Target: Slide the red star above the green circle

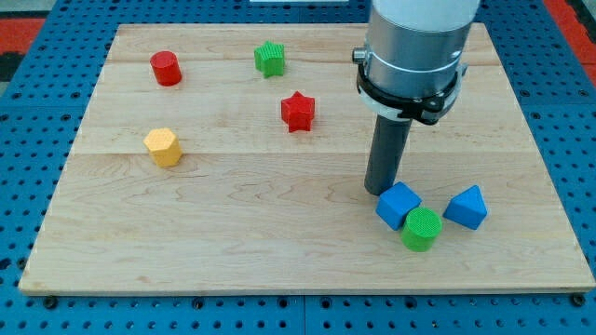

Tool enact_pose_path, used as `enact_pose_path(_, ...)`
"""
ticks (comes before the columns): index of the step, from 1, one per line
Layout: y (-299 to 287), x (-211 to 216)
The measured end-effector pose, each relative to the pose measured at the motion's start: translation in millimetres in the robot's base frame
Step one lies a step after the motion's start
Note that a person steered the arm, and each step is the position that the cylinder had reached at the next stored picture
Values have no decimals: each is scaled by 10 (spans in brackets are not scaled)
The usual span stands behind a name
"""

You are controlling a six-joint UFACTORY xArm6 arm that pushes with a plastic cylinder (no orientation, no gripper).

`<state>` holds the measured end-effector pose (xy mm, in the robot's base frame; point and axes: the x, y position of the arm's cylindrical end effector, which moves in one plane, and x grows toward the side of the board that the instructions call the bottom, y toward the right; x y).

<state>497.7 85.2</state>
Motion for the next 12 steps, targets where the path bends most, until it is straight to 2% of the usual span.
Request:
enact_pose_path(1, -75, -796)
enact_pose_path(2, 272, -1247)
enact_pose_path(3, 193, -1750)
enact_pose_path(4, -425, -2034)
enact_pose_path(5, -751, -1396)
enact_pose_path(6, -1230, -1427)
enact_pose_path(7, -1652, -1220)
enact_pose_path(8, -768, -647)
enact_pose_path(9, -490, -922)
enact_pose_path(10, -553, -1617)
enact_pose_path(11, -180, -1103)
enact_pose_path(12, -477, -1227)
